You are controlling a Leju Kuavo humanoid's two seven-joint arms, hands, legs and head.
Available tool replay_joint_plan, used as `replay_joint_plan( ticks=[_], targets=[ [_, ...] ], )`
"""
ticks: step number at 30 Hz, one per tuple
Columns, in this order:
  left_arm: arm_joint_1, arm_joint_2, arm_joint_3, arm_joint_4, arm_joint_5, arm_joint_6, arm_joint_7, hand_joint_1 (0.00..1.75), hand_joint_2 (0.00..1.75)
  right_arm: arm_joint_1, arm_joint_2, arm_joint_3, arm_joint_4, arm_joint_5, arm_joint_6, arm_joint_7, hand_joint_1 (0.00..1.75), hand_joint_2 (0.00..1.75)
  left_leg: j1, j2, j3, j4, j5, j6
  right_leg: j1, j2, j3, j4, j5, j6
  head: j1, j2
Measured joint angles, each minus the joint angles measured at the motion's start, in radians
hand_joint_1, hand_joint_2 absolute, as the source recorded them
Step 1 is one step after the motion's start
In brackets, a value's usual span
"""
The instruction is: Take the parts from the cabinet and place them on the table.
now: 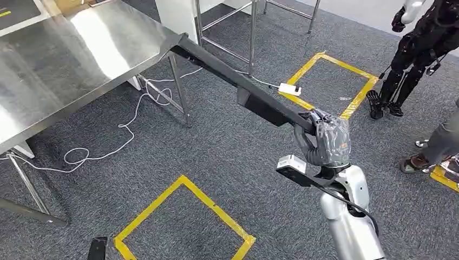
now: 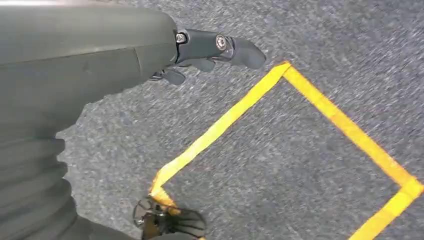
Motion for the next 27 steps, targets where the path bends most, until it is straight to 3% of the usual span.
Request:
replay_joint_plan(
  ticks=[1,2,4,5,6,7,8,9,10,11,14,15,16,17,19,20,21,23,24,25,26,27],
  targets=[
    [0.0,-0.002,0.0,0.0,0.002,0.0,-0.001,0.0,1.75,-0.005,0.004,0.004,0.002,0.0,0.0,0.0,1.75,1.75,-0.007,0.059,-0.014,0.036,-0.024,-0.004,0.004,-0.007,0.002,0.0,-0.001,-0.008,-0.01,0.0],
    [-0.002,-0.002,0.0,0.0,0.003,0.003,-0.002,0.0,1.75,-0.007,0.005,0.006,0.002,-0.001,0.0,0.0,1.75,1.75,-0.006,0.088,-0.044,0.099,-0.059,-0.009,0.008,-0.015,0.002,0.0,-0.003,-0.013,-0.014,0.0],
    [-0.002,-0.001,0.0,0.0,0.005,0.006,-0.006,0.0,1.75,-0.007,0.007,0.008,0.007,-0.001,0.0,0.0,1.75,1.75,-0.006,0.109,-0.125,0.258,-0.127,-0.012,0.018,-0.039,0.002,0.0,-0.006,-0.022,-0.014,0.0],
    [-0.001,-0.002,0.0,0.0,0.005,0.006,-0.008,0.0,1.75,-0.006,0.007,0.01,0.01,0.0,0.0,0.0,1.75,1.75,-0.006,0.11,-0.152,0.307,-0.137,-0.011,0.022,-0.05,0.002,0.0,-0.007,-0.024,-0.014,0.0],
    [0.0,-0.002,0.0,0.0,0.005,0.006,-0.01,0.0,1.75,-0.007,0.007,0.011,0.012,0.0,0.0,0.0,1.75,1.75,-0.006,0.111,-0.154,0.305,-0.123,-0.008,0.025,-0.061,0.003,0.0,-0.008,-0.026,-0.014,0.0],
    [0.0,-0.001,-0.001,0.0,0.005,0.006,-0.011,0.0,1.75,-0.008,0.008,0.013,0.012,0.0,0.0,0.0,1.75,1.75,-0.008,0.113,-0.132,0.258,-0.09,-0.001,0.029,-0.072,0.005,0.0,-0.01,-0.028,-0.014,0.0],
    [0.0,-0.001,-0.001,0.0,0.005,0.006,-0.011,0.0,1.75,-0.01,0.008,0.015,0.012,0.0,0.0,0.0,1.75,1.75,-0.012,0.119,-0.088,0.175,-0.047,0.009,0.033,-0.082,0.008,0.0,-0.012,-0.03,-0.013,0.0],
    [-0.001,0.0,-0.001,0.0,0.005,0.006,-0.012,0.0,1.75,-0.014,0.009,0.018,0.012,0.0,0.0,0.0,1.75,1.75,-0.019,0.14,-0.042,0.093,-0.012,0.024,0.036,-0.09,0.011,0.0,-0.014,-0.033,-0.014,0.0],
    [-0.002,0.003,-0.001,-0.001,0.005,0.006,-0.013,0.0,1.75,-0.018,0.011,0.021,0.012,0.0,0.0,0.0,1.75,1.75,-0.036,0.197,-0.005,0.023,-0.003,0.045,0.035,-0.098,0.014,-0.001,-0.015,-0.034,-0.013,0.0],
    [-0.004,0.005,-0.002,-0.001,0.007,0.006,-0.015,0.0,1.75,-0.022,0.013,0.023,0.013,0.0,0.0,0.0,1.75,1.75,-0.043,0.211,0.002,0.011,-0.011,0.048,0.05,-0.106,0.012,0.001,-0.019,-0.028,-0.012,0.0],
    [0.0,0.008,-0.001,-0.001,0.011,0.007,-0.019,0.0,1.75,-0.034,0.023,0.038,0.022,0.008,0.001,0.0,1.75,1.75,-0.048,0.173,-0.004,0.005,-0.008,0.055,0.045,-0.139,0.019,-0.008,-0.02,-0.021,-0.015,0.0],
    [0.001,0.008,-0.001,-0.001,0.011,0.007,-0.019,0.0,1.75,-0.039,0.027,0.041,0.022,0.011,0.001,0.001,1.75,1.75,-0.034,0.161,0.014,-0.016,0.005,0.059,0.051,-0.132,0.019,-0.005,-0.025,-0.017,-0.013,0.0],
    [0.002,0.007,0.0,-0.001,0.011,0.008,-0.021,0.0,1.75,-0.045,0.027,0.043,0.025,0.012,0.001,0.003,1.75,1.75,-0.031,0.153,0.019,-0.025,0.011,0.054,0.045,-0.08,0.011,0.014,-0.033,-0.013,-0.011,0.0],
    [0.0,0.007,-0.001,-0.001,0.012,0.008,-0.022,0.0,1.75,-0.048,0.027,0.044,0.026,0.012,0.001,0.003,1.75,1.75,-0.027,0.141,0.018,-0.025,0.011,0.056,0.042,-0.047,-0.01,0.065,-0.06,-0.016,-0.013,0.0],
    [0.0,0.005,-0.001,-0.001,0.013,0.008,-0.022,0.0,1.75,-0.044,0.025,0.048,0.032,0.014,0.001,0.005,1.75,1.75,-0.025,0.111,0.017,-0.025,0.013,0.058,0.031,-0.03,-0.089,0.226,-0.123,-0.018,-0.008,0.0],
    [0.001,0.005,0.0,-0.001,0.015,0.008,-0.022,0.0,1.75,-0.041,0.025,0.05,0.036,0.014,0.001,0.006,1.75,1.75,-0.024,0.097,0.016,-0.024,0.013,0.057,0.027,-0.03,-0.122,0.287,-0.14,-0.013,-0.007,0.0],
    [0.004,0.004,0.0,-0.001,0.015,0.008,-0.022,0.0,1.75,-0.039,0.025,0.051,0.039,0.014,0.001,0.006,1.75,1.75,-0.022,0.082,0.017,-0.024,0.014,0.056,0.022,-0.029,-0.135,0.304,-0.136,-0.003,-0.007,0.0],
    [0.005,0.004,0.0,-0.001,0.015,0.008,-0.022,0.0,1.75,-0.04,0.025,0.053,0.043,0.014,0.001,0.007,1.75,1.75,-0.016,0.054,0.018,-0.022,0.013,0.05,0.011,-0.028,-0.097,0.212,-0.085,0.024,-0.006,0.0],
    [0.005,0.004,0.0,-0.001,0.015,0.008,-0.022,0.0,1.75,-0.041,0.025,0.053,0.043,0.013,0.001,0.007,1.75,1.75,-0.011,0.04,0.02,-0.019,0.012,0.043,0.002,-0.02,-0.05,0.109,-0.038,0.041,-0.007,0.0],
    [0.005,0.003,0.0,-0.001,0.015,0.009,-0.022,0.0,1.75,-0.041,0.024,0.053,0.044,0.013,0.001,0.007,1.75,1.75,-0.009,0.027,0.018,-0.014,0.008,0.034,-0.008,0.009,-0.01,0.018,-0.002,0.054,-0.005,0.0],
    [0.006,0.005,0.0,-0.001,0.015,0.009,-0.022,0.0,1.75,-0.042,0.023,0.054,0.048,0.013,0.001,0.007,1.75,1.75,-0.013,0.019,0.011,-0.007,0.005,0.023,-0.006,0.033,-0.009,0.008,-0.009,0.045,-0.003,0.0],
    [0.007,0.005,0.0,-0.001,0.015,0.01,-0.023,0.0,1.75,-0.041,0.024,0.056,0.048,0.013,0.001,0.007,1.75,1.75,-0.013,0.011,0.006,-0.005,0.006,0.018,-0.004,0.02,-0.004,0.002,-0.004,0.031,-0.004,0.0]
  ],
)
